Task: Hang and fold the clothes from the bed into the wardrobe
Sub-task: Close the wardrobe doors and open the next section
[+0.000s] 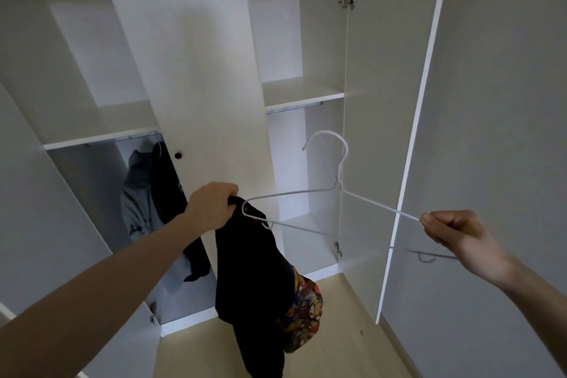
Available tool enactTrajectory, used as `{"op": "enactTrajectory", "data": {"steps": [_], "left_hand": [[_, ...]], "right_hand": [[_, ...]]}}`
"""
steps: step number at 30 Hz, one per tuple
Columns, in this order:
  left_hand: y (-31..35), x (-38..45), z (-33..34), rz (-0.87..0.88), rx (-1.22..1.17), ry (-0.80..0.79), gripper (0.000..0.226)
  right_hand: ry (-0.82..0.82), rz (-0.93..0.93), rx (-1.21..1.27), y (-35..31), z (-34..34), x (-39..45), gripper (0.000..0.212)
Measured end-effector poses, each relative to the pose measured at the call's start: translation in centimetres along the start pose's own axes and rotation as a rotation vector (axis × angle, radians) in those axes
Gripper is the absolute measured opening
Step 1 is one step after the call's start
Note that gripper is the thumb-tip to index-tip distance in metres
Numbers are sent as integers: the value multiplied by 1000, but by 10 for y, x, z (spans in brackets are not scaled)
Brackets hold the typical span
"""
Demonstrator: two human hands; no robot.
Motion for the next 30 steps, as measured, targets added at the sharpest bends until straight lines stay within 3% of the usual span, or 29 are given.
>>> {"op": "enactTrajectory", "data": {"steps": [6,13,17,26,30], "left_hand": [[12,16,0,-83,-230,-50,31],[33,25,-7,-55,-254,-16,28],[46,27,-8,-111,-364,21,24],[110,28,-25,-289,-1053,86,28],[128,18,-32,-402,-1422,51,24]], "right_hand": [[-4,-26,-81,-5,16,12,51],[124,-36,-117,6,16,21,49],[114,-37,-116,6,19,24,49],[-27,-102,-359,-14,63,26,47],[-2,-82,-257,-23,66,28,51]]}}
Point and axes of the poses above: each hand's wrist, its own x-axis towards the middle knuckle, its own z-axis out of the palm, y = z × x, the point moved 3 cm from there along x, towards the middle knuckle, and after that the axes turned 2 degrees about z, right-handed, at the moved point
